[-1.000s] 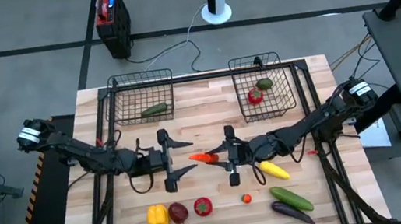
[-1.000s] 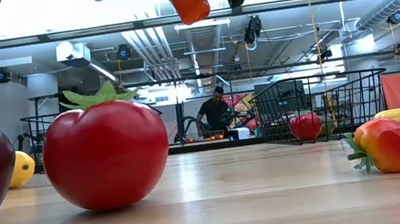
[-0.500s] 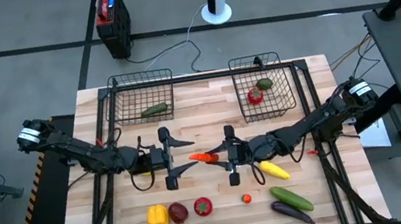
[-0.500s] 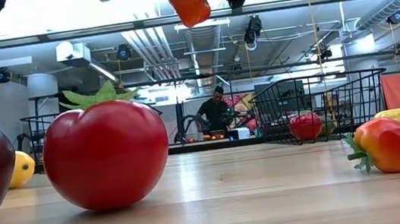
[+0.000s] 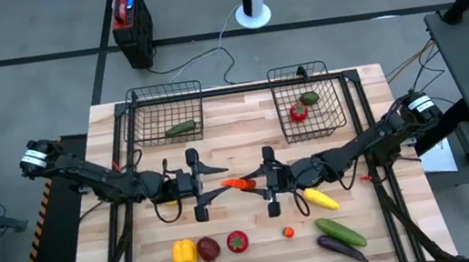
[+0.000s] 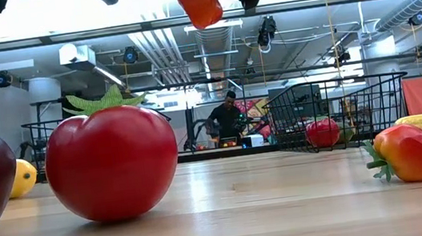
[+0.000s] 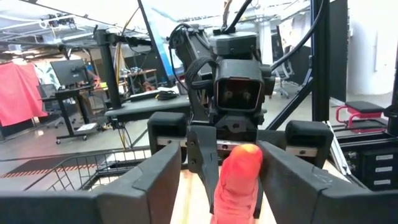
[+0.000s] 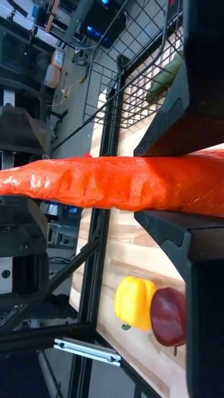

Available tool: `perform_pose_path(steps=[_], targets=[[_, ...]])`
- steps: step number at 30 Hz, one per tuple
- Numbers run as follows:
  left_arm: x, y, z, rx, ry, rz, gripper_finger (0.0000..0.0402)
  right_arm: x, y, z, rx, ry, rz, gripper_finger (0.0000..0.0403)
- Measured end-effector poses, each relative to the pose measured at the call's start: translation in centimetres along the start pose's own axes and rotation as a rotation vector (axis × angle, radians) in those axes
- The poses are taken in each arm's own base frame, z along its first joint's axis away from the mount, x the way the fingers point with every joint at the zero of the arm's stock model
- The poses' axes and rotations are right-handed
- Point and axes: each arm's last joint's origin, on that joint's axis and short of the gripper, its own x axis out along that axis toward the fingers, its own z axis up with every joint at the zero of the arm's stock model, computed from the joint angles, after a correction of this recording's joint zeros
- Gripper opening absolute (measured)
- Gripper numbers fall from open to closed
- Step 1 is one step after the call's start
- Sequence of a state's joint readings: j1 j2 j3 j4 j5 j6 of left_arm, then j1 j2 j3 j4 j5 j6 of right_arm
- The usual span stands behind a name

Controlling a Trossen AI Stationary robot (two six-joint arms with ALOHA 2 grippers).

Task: Sort produce into baskets
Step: Put the orange carrot into the left black wire basket

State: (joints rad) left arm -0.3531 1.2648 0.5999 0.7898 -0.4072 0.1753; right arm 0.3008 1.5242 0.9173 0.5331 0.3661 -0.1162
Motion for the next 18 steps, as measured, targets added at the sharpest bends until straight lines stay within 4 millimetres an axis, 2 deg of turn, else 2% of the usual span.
perform_pose_path(steps=[5, 15, 18], targets=[[0.3, -0.2, -0.2, 0.003, 0.008, -0.002, 0.0153, 0.0, 0.0, 0.0, -0.002, 0.006, 0.0, 0.0125], [2.0, -0.9, -0.5, 0.039, 0.031, -0.006, 0.0036, 0.0, 0.0, -0.2, -0.004, 0.023, 0.002, 0.0161], [2.1, -0.9, -0.3, 0.04, 0.024, -0.004, 0.0025, 0.0, 0.0, -0.4, 0.016, 0.039, 0.003, 0.0172]])
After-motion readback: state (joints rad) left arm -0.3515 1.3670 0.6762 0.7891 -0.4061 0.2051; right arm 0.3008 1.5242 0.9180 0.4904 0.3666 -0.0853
